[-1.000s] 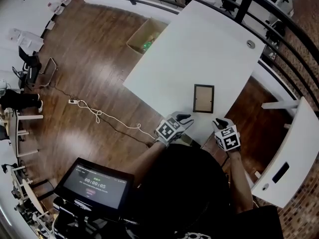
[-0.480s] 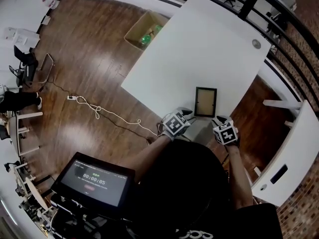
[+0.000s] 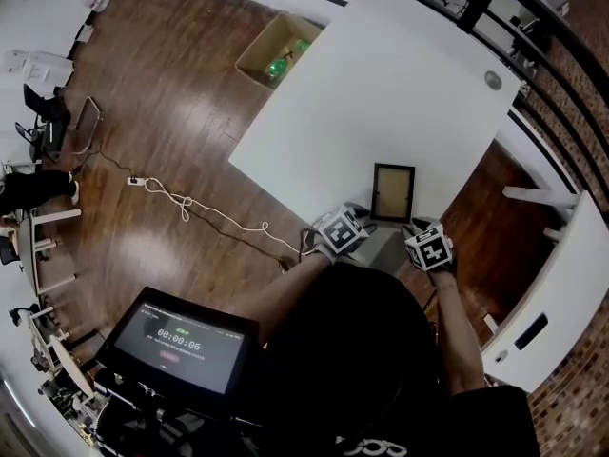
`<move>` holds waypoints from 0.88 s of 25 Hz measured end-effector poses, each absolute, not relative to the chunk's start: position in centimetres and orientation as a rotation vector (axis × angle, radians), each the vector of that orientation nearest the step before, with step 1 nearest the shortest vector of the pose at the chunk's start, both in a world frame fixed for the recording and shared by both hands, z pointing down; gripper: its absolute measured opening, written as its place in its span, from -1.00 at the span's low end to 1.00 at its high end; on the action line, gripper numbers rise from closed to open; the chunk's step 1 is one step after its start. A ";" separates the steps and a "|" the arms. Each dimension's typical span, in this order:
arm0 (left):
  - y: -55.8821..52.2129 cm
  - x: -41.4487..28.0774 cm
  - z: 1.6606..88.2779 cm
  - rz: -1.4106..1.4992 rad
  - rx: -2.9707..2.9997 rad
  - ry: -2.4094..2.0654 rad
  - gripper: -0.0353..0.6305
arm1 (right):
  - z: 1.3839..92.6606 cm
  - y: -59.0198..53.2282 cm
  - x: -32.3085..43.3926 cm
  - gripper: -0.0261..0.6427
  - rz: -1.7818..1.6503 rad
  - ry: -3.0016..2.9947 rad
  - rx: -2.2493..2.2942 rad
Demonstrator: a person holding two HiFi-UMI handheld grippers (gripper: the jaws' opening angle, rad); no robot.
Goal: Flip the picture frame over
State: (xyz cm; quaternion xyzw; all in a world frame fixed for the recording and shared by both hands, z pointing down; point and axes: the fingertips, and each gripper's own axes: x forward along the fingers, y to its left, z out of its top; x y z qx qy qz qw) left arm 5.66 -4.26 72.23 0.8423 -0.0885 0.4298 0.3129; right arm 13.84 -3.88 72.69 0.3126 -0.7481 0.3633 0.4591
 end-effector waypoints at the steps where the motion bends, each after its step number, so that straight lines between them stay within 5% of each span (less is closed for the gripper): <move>1: -4.3 6.0 72.3 1.134 2.222 -0.233 -0.43 | 72.8 -3.9 13.9 -0.59 0.898 -1.844 0.764; 22: -2.7 6.1 68.9 1.082 2.286 -0.351 -0.37 | 69.1 -1.0 13.4 -0.52 0.815 -1.947 0.791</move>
